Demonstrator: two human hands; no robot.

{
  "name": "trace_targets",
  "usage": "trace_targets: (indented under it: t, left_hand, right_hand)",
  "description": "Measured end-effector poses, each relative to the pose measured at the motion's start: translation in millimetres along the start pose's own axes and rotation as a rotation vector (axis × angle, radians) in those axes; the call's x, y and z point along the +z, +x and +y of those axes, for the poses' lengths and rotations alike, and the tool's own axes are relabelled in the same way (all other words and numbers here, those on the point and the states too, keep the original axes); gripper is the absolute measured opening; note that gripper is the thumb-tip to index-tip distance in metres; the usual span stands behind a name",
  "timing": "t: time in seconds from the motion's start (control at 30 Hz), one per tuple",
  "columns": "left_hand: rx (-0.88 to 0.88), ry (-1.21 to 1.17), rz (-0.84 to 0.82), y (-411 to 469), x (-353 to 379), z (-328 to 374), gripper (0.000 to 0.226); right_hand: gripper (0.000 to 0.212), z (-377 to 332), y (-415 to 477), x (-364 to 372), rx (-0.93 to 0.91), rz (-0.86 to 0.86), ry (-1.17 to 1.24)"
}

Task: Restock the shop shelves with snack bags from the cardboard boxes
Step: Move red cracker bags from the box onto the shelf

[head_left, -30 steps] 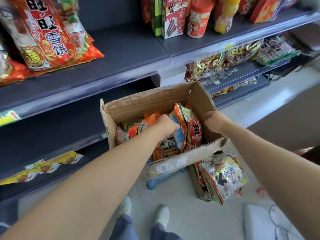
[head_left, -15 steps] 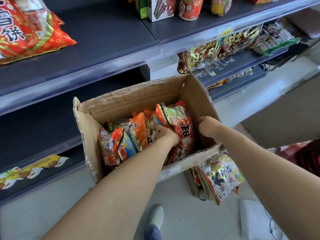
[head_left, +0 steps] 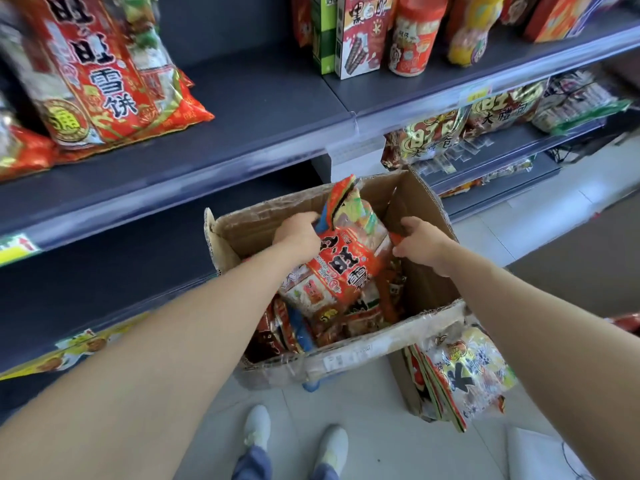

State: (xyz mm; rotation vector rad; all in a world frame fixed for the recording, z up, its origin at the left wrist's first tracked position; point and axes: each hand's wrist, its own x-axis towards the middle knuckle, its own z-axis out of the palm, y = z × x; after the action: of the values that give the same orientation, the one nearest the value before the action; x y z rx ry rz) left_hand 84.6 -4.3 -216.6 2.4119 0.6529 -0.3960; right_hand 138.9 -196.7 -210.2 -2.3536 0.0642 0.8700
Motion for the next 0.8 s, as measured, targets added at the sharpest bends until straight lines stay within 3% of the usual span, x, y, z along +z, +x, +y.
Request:
trace_targets:
  t: [0.1, 0.2, 0.27, 0.33, 0.37, 0.5, 0.6, 0.63, 0.7, 0.8]
  left_hand:
    - [0.095, 0.062, 0.025, -12, -33, -1, 0.056]
    - [0.186, 0.064, 0.028, -24, -63, -1, 0.055]
    - [0.224, 0.076, 0.042, -32, -81, -3, 0.052]
    - [0.242, 0.043, 0.052, -37, -97, -6, 0.043]
    - [0.248, 0.013, 0.064, -40, -104, -8, 0.038]
    - [0.244, -0.076, 0.219, -53, -124, -12, 0.036]
    - [0.218, -0.087, 0.399, -65, -135, -13, 0.031]
    - [0.201, -0.101, 0.422, -68, -137, -13, 0.033]
    - [0.11, -0.093, 0.414, -75, -136, -14, 0.052]
    - [-0.054, -0.198, 0.306, -83, -127, -22, 0.079]
  right_hand:
    - [0.088, -21, -11, -1, -0.079, -0.078, 0.002]
    - [0.097, -38, -21, -2, -0.143, -0.264, 0.046]
    - [0.104, -47, -30, -3, -0.173, -0.391, 0.088]
    - [0.107, -54, -40, -3, -0.201, -0.41, 0.13]
    - [0.102, -58, -46, -3, -0.218, -0.401, 0.165]
    - [0.047, -72, -68, -6, -0.279, -0.325, 0.287]
    - [0.047, -84, -77, -13, -0.3, -0.165, 0.346]
    - [0.038, -86, -78, -16, -0.299, -0.14, 0.367]
    - [0.021, -90, -84, -21, -0.294, -0.145, 0.407]
    - [0.023, -90, -89, -27, -0.221, -0.165, 0.482]
